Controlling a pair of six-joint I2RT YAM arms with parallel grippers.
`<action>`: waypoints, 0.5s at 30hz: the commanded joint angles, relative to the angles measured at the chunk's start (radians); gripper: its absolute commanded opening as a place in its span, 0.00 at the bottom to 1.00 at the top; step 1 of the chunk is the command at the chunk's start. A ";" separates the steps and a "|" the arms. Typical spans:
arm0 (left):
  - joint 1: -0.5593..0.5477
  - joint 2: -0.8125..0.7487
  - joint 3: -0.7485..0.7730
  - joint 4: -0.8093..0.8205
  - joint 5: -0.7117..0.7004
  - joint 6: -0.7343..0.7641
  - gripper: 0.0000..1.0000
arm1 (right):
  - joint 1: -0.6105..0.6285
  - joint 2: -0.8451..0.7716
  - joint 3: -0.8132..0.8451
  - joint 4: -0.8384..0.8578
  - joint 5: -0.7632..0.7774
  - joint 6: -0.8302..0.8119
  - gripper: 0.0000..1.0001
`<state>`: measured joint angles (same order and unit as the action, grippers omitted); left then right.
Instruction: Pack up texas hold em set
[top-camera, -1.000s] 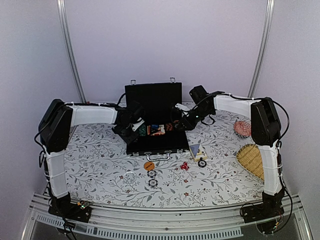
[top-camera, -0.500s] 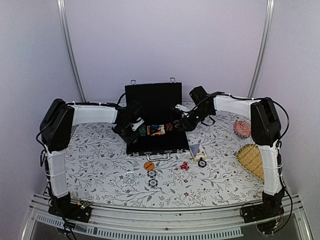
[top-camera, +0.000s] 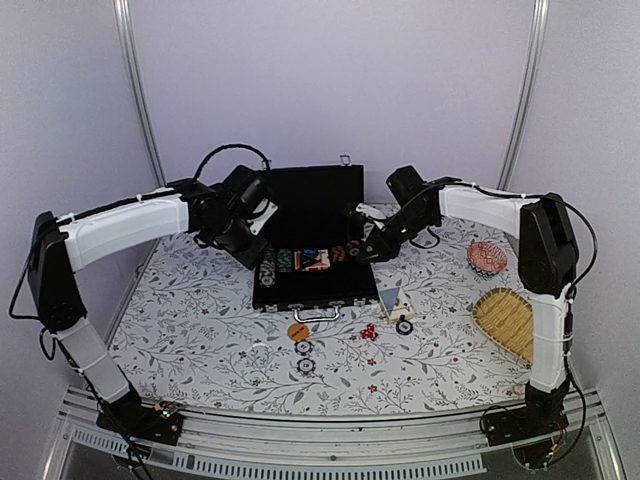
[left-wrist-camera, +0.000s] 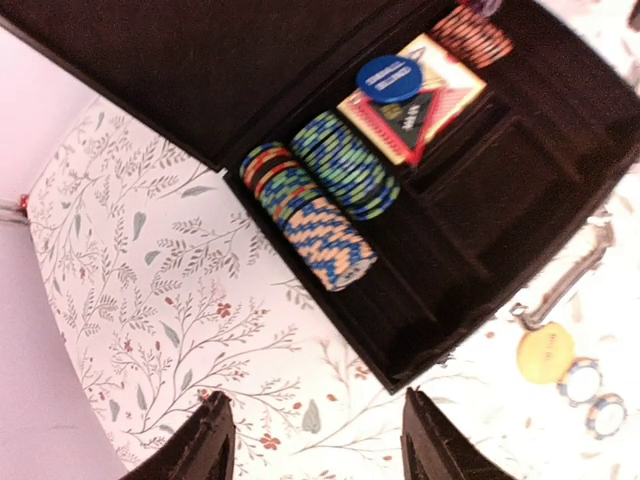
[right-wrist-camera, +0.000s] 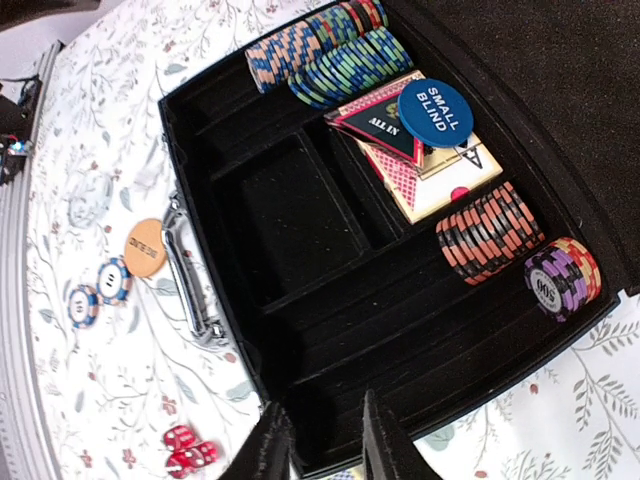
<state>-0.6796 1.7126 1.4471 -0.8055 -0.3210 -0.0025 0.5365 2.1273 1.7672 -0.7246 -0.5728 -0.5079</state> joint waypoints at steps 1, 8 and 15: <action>-0.074 -0.068 -0.043 -0.016 0.160 -0.050 0.56 | 0.023 -0.108 -0.049 -0.051 -0.072 -0.075 0.33; -0.207 -0.072 -0.091 -0.064 0.336 -0.100 0.53 | 0.033 -0.234 -0.210 -0.021 -0.077 -0.080 0.36; -0.320 -0.024 -0.163 -0.040 0.389 -0.167 0.47 | 0.020 -0.385 -0.491 0.182 -0.025 -0.045 0.35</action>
<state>-0.9619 1.6524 1.3239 -0.8452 0.0013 -0.1101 0.5640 1.8088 1.3724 -0.6624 -0.6117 -0.5636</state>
